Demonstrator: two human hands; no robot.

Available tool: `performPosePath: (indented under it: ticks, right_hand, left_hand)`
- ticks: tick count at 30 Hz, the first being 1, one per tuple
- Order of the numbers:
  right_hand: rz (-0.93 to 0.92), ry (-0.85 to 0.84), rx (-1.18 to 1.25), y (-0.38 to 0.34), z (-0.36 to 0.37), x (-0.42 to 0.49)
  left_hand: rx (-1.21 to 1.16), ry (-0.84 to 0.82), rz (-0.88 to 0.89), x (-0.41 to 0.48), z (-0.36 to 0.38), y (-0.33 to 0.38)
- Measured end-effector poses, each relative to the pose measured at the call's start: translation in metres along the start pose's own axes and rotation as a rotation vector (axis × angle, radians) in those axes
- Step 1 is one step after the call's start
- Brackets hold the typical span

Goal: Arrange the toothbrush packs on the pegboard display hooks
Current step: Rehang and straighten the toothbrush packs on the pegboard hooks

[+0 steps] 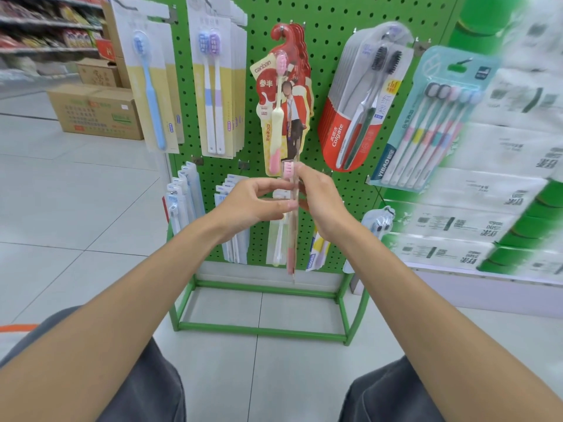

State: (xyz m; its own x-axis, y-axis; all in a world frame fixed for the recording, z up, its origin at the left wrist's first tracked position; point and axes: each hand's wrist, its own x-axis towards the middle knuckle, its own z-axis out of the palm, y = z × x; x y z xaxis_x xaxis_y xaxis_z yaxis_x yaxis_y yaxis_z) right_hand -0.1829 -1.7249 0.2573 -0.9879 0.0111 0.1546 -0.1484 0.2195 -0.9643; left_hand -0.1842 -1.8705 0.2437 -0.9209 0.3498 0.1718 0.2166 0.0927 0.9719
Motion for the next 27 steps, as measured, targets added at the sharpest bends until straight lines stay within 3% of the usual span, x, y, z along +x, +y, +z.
performPosePath:
  ticks: [5, 8, 19, 23, 27]
  right_hand:
    - [-0.094, 0.079, 0.008, 0.004, -0.003, -0.007]
    - [-0.13, 0.116, 0.022, 0.008, -0.004, -0.008]
    - [-0.226, 0.072, -0.014, -0.055, -0.029, -0.018]
    - [-0.32, 0.111, -0.265, -0.08, -0.049, -0.003]
    - [-0.427, 0.133, -0.485, -0.119, -0.066, 0.001]
  left_hand:
    - [-0.043, 0.158, 0.019, 0.006, -0.005, -0.005]
    - [0.06, 0.25, 0.001, 0.011, -0.011, -0.008]
    - [0.193, 0.142, -0.003, 0.02, -0.014, 0.042]
    - [0.285, 0.1, 0.012, 0.021, -0.009, 0.064]
    - [0.268, 0.16, 0.054, 0.028, -0.007, 0.096]
